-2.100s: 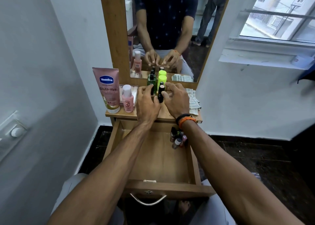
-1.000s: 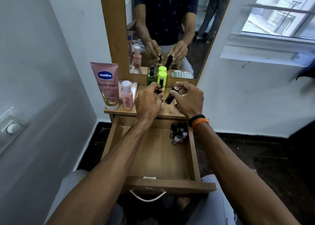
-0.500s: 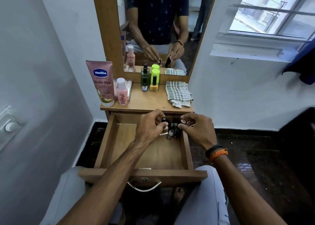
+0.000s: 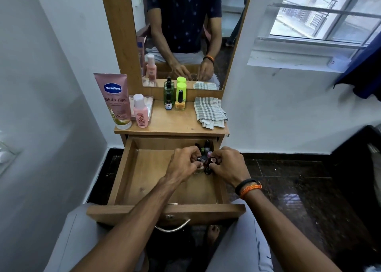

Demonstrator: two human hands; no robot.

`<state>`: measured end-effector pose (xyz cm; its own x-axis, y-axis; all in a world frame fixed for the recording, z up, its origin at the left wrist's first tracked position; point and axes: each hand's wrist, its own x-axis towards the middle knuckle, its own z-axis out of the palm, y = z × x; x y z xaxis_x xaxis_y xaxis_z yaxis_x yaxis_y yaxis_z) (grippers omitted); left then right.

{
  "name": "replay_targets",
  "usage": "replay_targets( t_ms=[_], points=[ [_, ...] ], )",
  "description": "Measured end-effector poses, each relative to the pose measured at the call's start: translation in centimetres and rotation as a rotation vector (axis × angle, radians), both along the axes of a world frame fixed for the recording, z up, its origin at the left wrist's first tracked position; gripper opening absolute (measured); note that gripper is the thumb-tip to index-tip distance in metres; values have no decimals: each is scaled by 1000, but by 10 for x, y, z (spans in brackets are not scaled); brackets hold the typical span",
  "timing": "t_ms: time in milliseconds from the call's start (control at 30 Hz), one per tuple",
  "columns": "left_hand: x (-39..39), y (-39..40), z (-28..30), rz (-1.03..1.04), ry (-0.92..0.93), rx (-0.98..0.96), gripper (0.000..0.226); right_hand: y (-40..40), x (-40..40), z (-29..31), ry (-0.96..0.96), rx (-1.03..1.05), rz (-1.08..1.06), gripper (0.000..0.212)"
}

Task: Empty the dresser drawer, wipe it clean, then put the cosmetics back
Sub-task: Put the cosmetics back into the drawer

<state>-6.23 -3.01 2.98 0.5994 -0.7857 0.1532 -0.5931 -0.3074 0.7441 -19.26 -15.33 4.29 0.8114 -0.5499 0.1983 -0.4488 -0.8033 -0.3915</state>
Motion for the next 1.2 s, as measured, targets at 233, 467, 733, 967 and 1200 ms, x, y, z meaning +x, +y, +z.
replay_targets(
  t_ms=[233, 467, 733, 967, 1200],
  points=[
    [2, -4, -4, -14, -12, 25, 19, -3, 2, -5, -17, -24, 32, 26],
    [0, -6, -10, -14, -37, 28, 23, -5, 0, -7, 0, -33, 37, 31],
    [2, -4, -10, -24, -38, 32, 31, -6, -1, -8, 3, -23, 34, 38],
    [5, 7, 0, 9, -149, -18, 26, 0, -2, -6, -99, -31, -21, 32],
    [34, 1, 27, 90, -217, -158, 9, 9, 40, 19, -345, -38, -87, 16]
  ],
)
